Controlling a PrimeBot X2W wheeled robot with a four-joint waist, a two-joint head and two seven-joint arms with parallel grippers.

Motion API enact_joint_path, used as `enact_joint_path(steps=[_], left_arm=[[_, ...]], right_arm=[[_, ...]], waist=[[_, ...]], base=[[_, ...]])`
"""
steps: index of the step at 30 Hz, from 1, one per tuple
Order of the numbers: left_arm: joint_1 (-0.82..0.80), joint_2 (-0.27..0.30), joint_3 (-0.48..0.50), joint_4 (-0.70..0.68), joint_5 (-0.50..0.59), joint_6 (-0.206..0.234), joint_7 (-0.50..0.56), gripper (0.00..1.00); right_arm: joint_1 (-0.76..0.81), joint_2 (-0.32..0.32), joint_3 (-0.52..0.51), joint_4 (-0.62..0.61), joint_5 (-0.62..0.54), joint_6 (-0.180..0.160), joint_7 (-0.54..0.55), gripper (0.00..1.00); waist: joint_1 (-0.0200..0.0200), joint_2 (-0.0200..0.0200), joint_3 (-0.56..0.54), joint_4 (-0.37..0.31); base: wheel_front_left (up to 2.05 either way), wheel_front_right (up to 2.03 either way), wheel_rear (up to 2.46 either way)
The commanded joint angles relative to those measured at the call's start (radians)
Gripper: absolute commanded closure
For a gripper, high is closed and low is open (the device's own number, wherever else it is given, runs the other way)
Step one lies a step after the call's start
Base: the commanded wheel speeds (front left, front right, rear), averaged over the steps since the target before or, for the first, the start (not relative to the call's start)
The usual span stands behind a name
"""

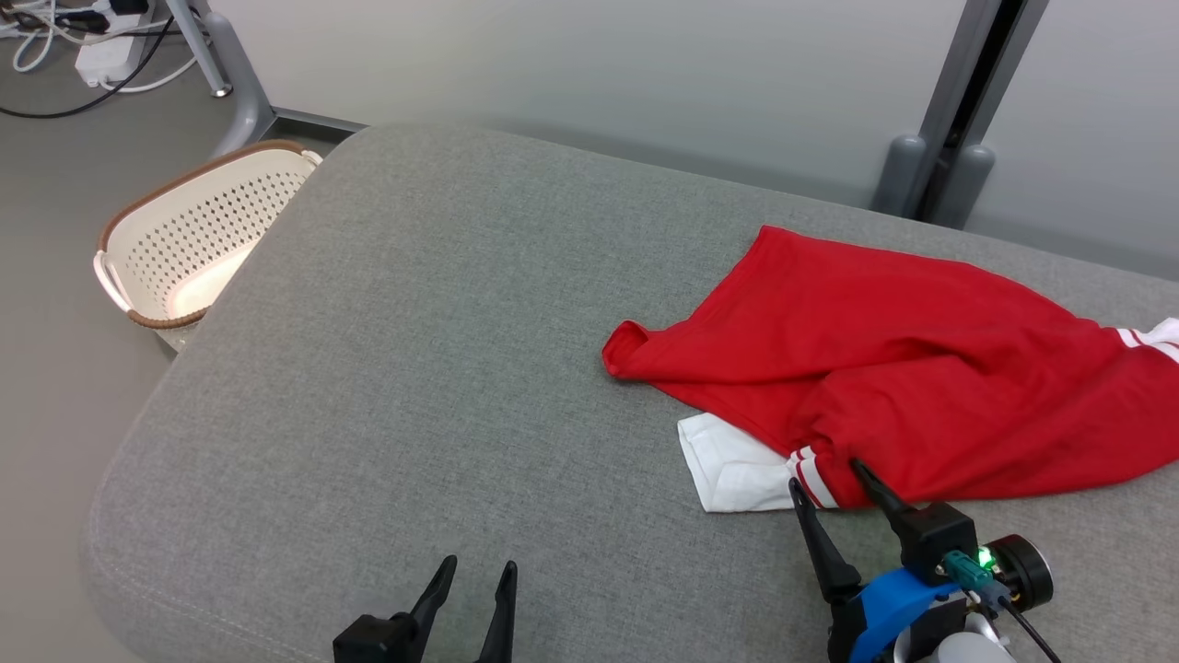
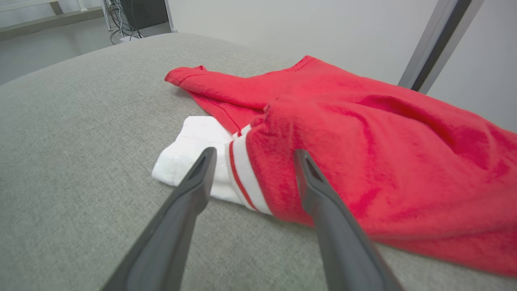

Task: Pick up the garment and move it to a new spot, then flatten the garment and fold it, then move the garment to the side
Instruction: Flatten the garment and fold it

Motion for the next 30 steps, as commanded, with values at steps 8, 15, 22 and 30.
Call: enact_joint_path(steps=[8, 15, 22, 30], left_arm=[[-0.008, 0.0, 0.012, -0.003, 0.007, -0.001, -0.003, 0.0], [-0.021, 0.0, 0.012, -0.004, 0.01, -0.001, -0.003, 0.0], [0.012, 0.0, 0.027, -0.006, 0.023, -0.001, -0.003, 0.0], [0.028, 0.0, 0.025, -0.013, 0.018, -0.001, -0.003, 0.0]], right_arm=[[-0.046, 0.017, -0.043, 0.07, -0.036, 0.0, -0.005, 0.63], [-0.054, 0.019, -0.059, 0.039, -0.009, 0.0, -0.005, 1.0], [0.009, 0.018, -0.143, -0.099, 0.011, 0.0, -0.005, 1.0], [0.074, -0.042, -0.271, -0.281, -0.012, 0.0, -0.005, 1.0]], waist=[[0.0001, 0.0, 0.018, 0.009], [0.0001, 0.0, 0.01, -0.016], [0.0001, 0.0, -0.04, -0.076], [0.0001, 0.0, -0.069, -0.129]], base=[[0.0, 0.0, 0.0], [0.0, 0.0, 0.0], [0.0, 0.0, 0.0], [0.0, 0.0, 0.0]])
